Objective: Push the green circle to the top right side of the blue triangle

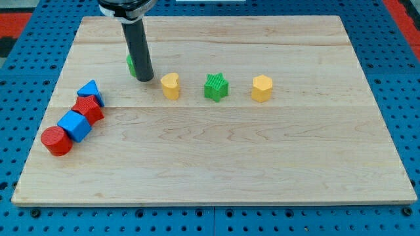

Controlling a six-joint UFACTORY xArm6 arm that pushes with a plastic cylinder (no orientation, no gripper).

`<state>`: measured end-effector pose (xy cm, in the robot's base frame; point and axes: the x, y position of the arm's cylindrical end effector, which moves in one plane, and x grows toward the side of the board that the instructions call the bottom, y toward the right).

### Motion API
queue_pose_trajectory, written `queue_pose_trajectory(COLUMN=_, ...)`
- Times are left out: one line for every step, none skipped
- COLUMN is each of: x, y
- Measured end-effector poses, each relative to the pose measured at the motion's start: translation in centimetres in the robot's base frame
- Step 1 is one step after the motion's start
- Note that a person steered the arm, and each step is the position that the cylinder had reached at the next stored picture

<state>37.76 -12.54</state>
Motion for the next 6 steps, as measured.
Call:
queue_pose_trajectory(x=-0.6, y=1.3)
queue_pose_trajectory(x=-4.2, y=2.7)
queue_pose_trajectory(x=-6.3, y=3.7)
queue_pose_trajectory(x=-6.3, y=0.3)
queue_pose_trajectory(x=-6.6, y=-0.5)
queue_pose_trajectory(x=-6.8, y=-2.4)
